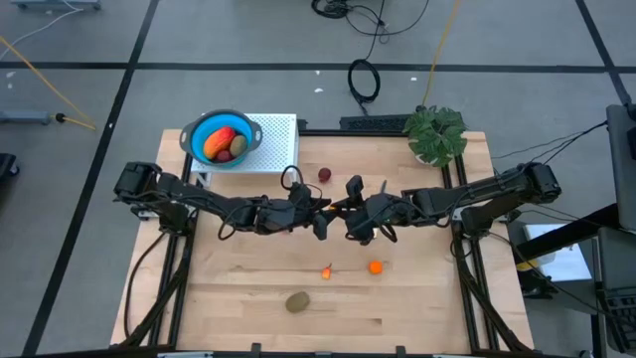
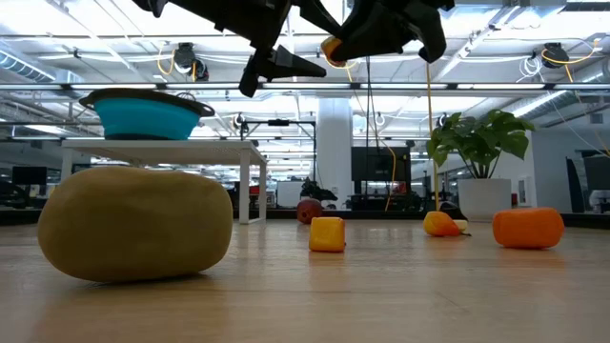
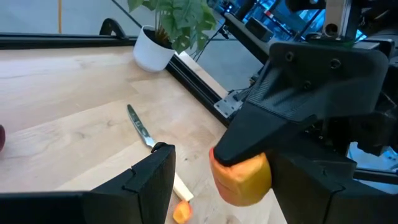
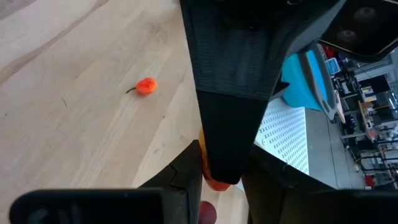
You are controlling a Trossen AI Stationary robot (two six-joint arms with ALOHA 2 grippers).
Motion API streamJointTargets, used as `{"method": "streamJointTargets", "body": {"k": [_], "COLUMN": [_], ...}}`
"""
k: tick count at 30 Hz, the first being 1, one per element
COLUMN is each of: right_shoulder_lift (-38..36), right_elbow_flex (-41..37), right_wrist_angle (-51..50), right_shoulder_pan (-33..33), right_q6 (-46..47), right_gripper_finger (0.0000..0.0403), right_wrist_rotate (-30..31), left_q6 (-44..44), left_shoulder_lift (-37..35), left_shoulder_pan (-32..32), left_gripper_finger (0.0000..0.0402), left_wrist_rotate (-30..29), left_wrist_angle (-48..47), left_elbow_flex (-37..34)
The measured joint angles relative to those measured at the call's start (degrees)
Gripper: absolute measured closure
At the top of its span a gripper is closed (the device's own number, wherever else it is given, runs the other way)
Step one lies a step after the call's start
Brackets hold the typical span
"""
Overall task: Pick & Place Fruit
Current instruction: Put the orange peach into the blue strainer bowl on the shelf
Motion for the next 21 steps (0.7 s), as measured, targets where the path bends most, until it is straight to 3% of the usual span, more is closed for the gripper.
{"method": "streamJointTargets", "body": {"k": [13,21], "right_shoulder_lift": [0.00,0.00], "right_elbow_flex": [0.00,0.00], "right_wrist_angle": [0.13,0.15], "right_shoulder_pan": [0.00,-0.02], "right_q6": [0.02,0.08], "right_gripper_finger": [0.0316,0.0316], "right_wrist_rotate": [-0.16,-0.14], "left_q6": [-0.05,-0.26], "left_shoulder_lift": [0.00,-0.02], "left_shoulder_pan": [0.26,0.21], "left_gripper_finger": [0.0164,0.0253], "left_wrist_rotate": [0.71,1.51], "left_wrist_angle": [-0.02,0.35], "left_elbow_flex": [-0.02,-0.02]}}
